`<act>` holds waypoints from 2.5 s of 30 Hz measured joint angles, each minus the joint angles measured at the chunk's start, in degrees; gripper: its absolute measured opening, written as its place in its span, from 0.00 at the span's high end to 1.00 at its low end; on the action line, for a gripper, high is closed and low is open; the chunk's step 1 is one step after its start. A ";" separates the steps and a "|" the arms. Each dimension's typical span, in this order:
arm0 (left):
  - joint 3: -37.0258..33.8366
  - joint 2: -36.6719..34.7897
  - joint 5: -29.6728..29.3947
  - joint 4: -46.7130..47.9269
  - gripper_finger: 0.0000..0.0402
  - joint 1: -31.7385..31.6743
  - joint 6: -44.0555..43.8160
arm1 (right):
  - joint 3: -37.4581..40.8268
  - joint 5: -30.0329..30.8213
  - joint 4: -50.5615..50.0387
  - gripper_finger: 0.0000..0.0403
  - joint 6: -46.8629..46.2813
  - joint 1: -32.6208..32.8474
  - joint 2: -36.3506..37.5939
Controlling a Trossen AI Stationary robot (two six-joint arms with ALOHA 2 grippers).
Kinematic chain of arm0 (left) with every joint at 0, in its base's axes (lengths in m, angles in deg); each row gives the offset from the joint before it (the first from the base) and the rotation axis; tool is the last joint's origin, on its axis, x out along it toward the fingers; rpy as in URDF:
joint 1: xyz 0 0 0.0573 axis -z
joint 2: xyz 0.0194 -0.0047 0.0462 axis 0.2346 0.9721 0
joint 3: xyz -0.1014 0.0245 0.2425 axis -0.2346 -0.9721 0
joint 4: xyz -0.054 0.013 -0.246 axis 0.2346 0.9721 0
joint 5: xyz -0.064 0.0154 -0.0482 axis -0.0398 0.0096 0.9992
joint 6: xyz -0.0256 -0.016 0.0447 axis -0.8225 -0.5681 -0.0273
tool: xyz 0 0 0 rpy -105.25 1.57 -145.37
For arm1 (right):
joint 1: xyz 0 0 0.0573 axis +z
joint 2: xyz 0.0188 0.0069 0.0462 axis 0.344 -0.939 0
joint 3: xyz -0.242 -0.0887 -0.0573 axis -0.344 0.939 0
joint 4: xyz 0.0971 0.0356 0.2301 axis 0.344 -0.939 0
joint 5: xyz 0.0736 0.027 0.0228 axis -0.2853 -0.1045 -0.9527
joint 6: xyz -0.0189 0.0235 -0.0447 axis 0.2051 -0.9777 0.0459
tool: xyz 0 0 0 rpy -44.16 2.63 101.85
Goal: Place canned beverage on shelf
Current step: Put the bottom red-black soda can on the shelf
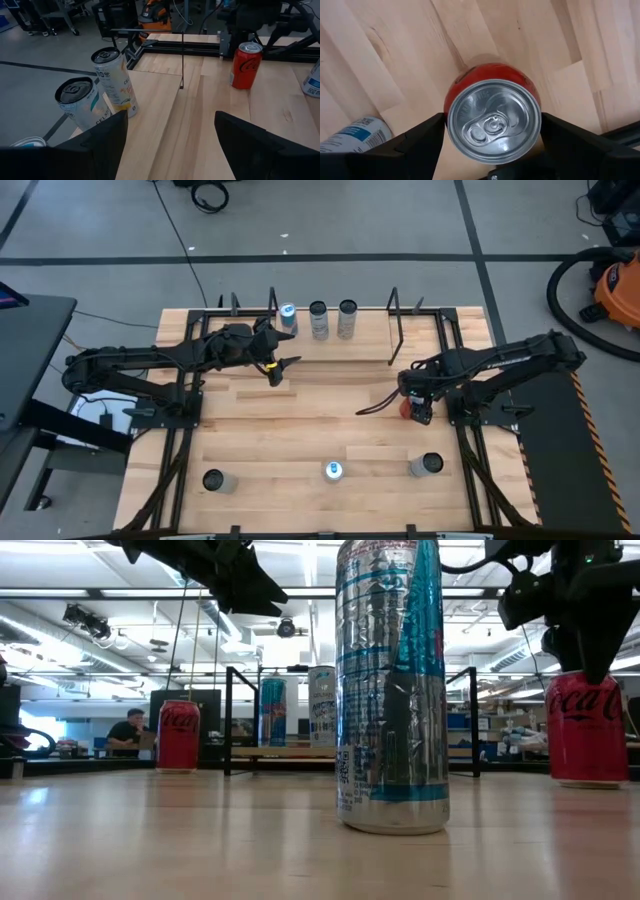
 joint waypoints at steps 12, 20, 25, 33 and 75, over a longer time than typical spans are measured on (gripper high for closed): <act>0.01 0.01 0.00 0.02 0.25 0.02 0.00 | 0.20 2.12 1.09 0.20 0.54 0.04 -0.58; 0.00 0.02 0.01 0.04 0.25 0.02 0.00 | 0.22 2.12 1.08 0.24 0.52 0.04 -0.60; 0.00 0.02 0.00 0.04 0.25 0.01 0.04 | 0.18 2.01 1.03 0.27 0.51 0.04 -0.51; 0.00 0.02 0.00 0.04 0.25 0.02 0.04 | -3.26 1.68 0.57 0.28 1.74 0.02 -0.64; 0.00 0.02 0.00 -0.34 0.25 -0.04 0.09 | -40.63 5.29 -8.00 0.28 36.51 -25.10 -20.46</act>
